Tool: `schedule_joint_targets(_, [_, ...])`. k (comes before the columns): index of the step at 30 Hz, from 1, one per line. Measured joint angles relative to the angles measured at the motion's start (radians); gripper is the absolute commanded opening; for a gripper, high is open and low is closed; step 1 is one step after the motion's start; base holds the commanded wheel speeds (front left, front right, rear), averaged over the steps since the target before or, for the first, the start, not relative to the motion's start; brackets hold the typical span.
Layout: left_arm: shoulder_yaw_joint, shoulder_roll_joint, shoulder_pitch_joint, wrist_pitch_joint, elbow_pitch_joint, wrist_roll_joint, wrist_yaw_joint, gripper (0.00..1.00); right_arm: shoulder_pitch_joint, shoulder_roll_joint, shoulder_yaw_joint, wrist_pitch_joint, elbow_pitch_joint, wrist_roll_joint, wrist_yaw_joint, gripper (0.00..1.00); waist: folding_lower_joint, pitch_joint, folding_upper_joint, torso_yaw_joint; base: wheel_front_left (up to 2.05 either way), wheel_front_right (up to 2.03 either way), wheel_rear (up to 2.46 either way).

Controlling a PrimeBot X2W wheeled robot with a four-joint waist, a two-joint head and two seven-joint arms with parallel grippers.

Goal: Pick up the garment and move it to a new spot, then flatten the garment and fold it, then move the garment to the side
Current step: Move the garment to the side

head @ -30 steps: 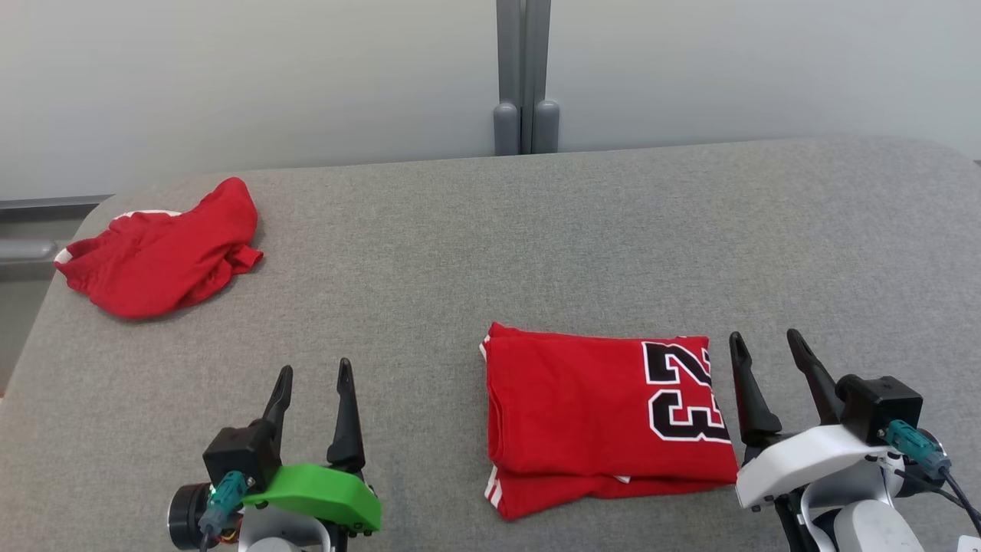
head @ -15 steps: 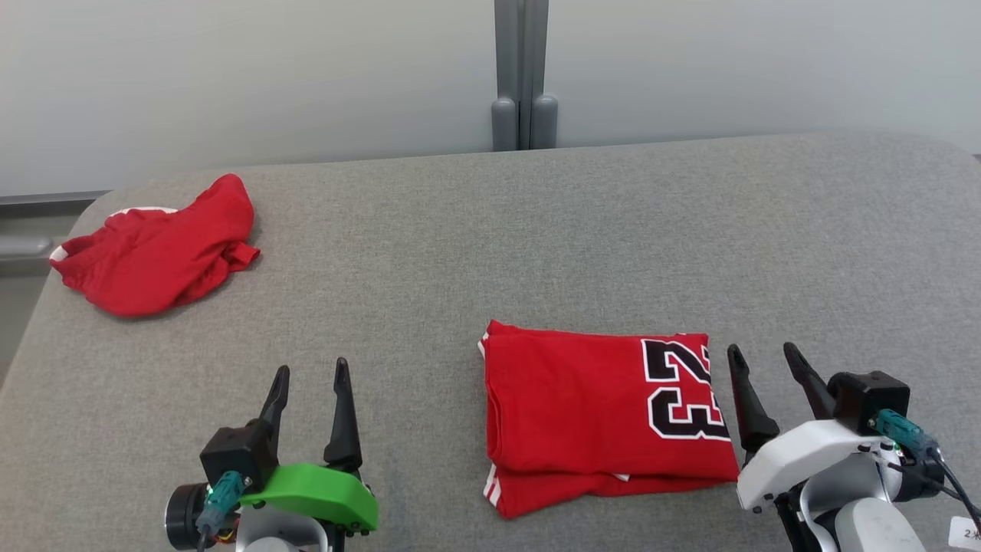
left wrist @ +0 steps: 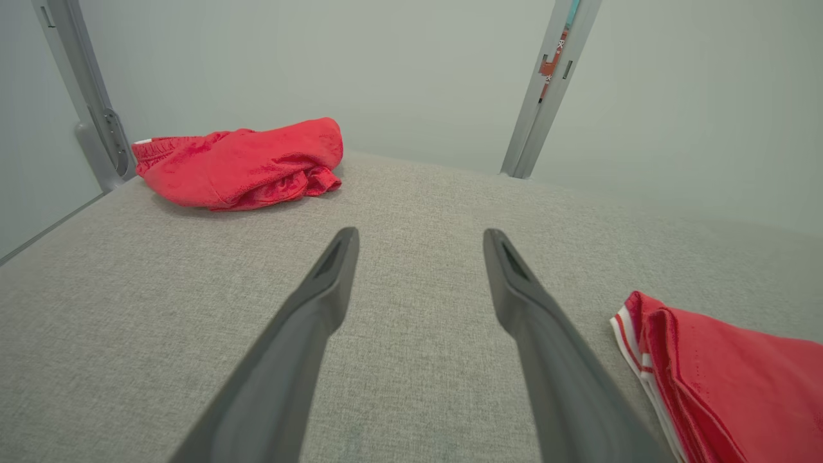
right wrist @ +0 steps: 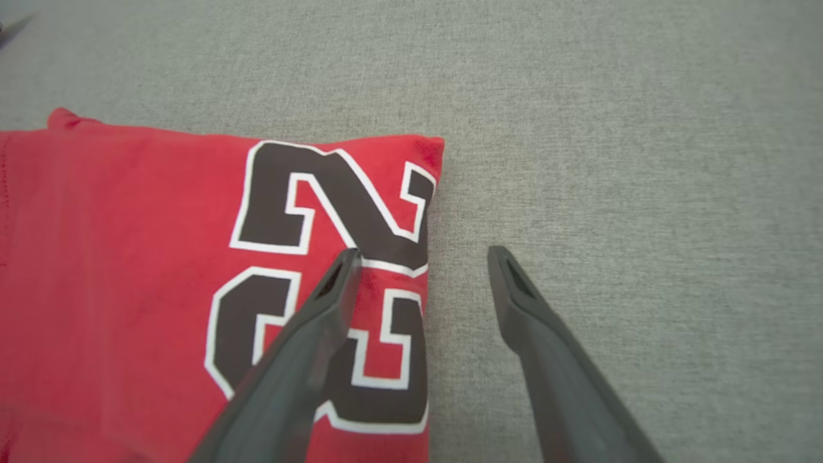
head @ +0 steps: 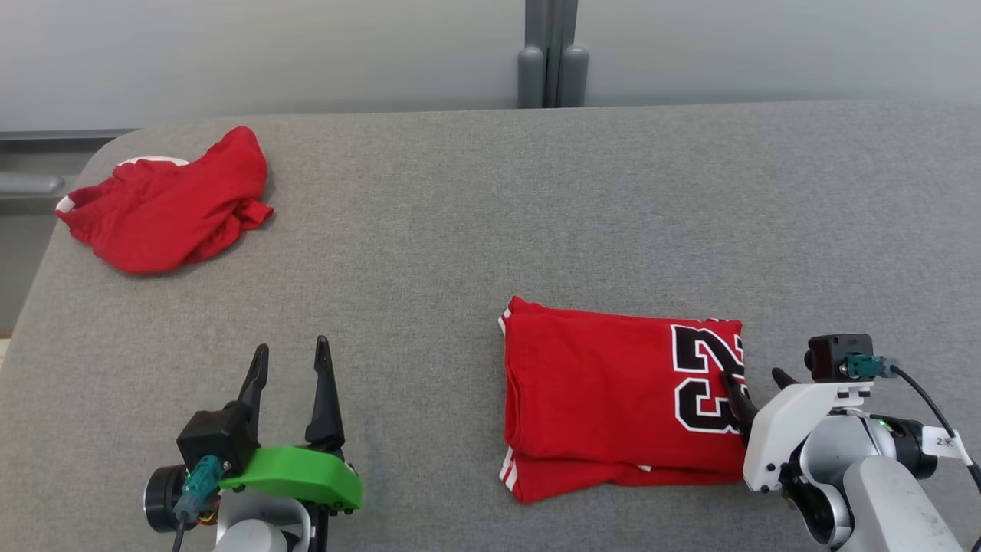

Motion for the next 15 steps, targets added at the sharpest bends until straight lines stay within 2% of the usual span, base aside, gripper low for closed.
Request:
schedule_joint_targets(8, [0.011,0.001,0.0,0.0,-0.01,0.002,0.0,1.0,-0.054,-0.059,0.066,0.069,0.093,0.065,0.0,1.0,0.0,0.046,0.0,0.049,0.0,0.0,0.0])
schedule_joint_targets(9, [0.012,0.001,0.0,0.0,-0.01,0.004,0.0,1.0,-0.059,-0.062,0.07,0.068,0.096,0.071,0.0,0.73,0.0,0.049,0.0,0.052,0.0,0.0,0.0])
schedule_joint_targets(10, [0.012,0.001,0.0,0.0,-0.01,0.006,0.0,1.0,-0.065,-0.065,0.076,0.066,0.1,0.075,0.0,0.37,0.0,0.053,0.0,0.056,0.0,0.0,0.0])
schedule_joint_targets(11, [0.012,0.001,0.0,0.0,-0.01,0.006,0.0,1.0,-0.07,-0.07,0.083,0.061,0.103,0.077,0.0,0.25,0.0,0.056,0.0,0.058,0.0,0.0,0.0])
schedule_joint_targets(12, [0.01,0.002,0.0,0.0,-0.011,0.009,-0.001,1.0,-0.078,-0.075,0.094,0.048,0.107,0.077,0.0,0.0,0.0,0.06,0.0,0.056,0.0,0.0,0.0])
schedule_joint_targets(15, [0.001,0.003,0.001,-0.001,-0.015,0.014,-0.004,1.0,-0.089,-0.078,0.1,0.018,0.108,0.069,0.001,0.0,0.0,0.064,0.0,0.042,0.0,0.0,0.0])
